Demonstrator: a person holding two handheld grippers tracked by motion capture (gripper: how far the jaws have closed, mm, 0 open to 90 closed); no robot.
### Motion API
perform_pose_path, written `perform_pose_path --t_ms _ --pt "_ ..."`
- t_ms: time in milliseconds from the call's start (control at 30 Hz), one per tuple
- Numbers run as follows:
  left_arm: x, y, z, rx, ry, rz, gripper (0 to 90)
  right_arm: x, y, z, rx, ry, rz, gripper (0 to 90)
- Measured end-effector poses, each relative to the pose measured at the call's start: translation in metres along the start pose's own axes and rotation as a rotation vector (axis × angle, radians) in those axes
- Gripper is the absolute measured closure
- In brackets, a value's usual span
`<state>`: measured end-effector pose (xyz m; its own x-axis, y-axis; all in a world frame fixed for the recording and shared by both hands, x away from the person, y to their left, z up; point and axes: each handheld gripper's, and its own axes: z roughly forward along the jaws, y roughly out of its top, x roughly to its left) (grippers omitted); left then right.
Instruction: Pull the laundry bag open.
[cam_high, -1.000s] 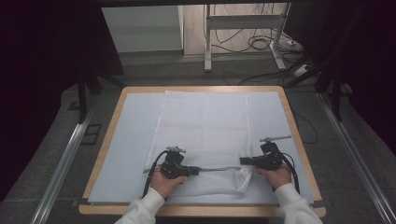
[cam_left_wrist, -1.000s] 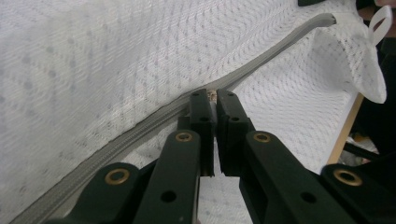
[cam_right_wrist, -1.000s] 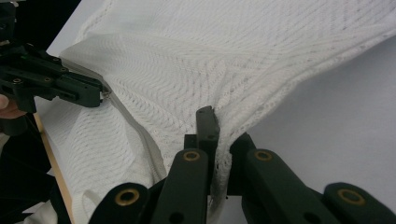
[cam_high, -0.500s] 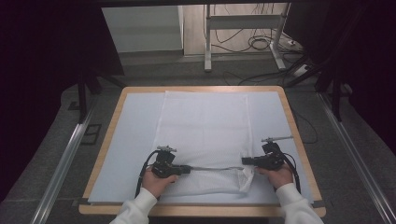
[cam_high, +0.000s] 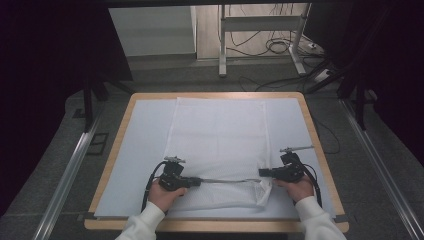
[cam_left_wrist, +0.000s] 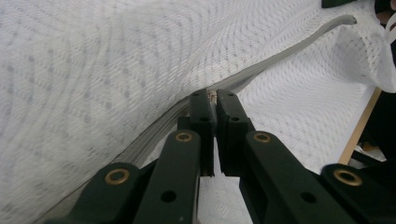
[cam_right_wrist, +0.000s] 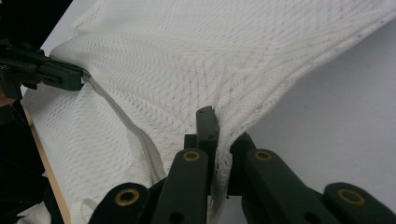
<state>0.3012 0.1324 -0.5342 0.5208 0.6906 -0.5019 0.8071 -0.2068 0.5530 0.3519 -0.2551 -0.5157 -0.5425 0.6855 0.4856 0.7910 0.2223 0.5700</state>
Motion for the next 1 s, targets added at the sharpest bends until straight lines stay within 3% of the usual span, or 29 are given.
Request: perform_pose_path --t_ms 1000 --pt "0.016 -0.006 -0.027 -0.027 0.023 -0.03 86.8 0.0 0.0 0.001 -0.003 0.001 -0.007 87.7"
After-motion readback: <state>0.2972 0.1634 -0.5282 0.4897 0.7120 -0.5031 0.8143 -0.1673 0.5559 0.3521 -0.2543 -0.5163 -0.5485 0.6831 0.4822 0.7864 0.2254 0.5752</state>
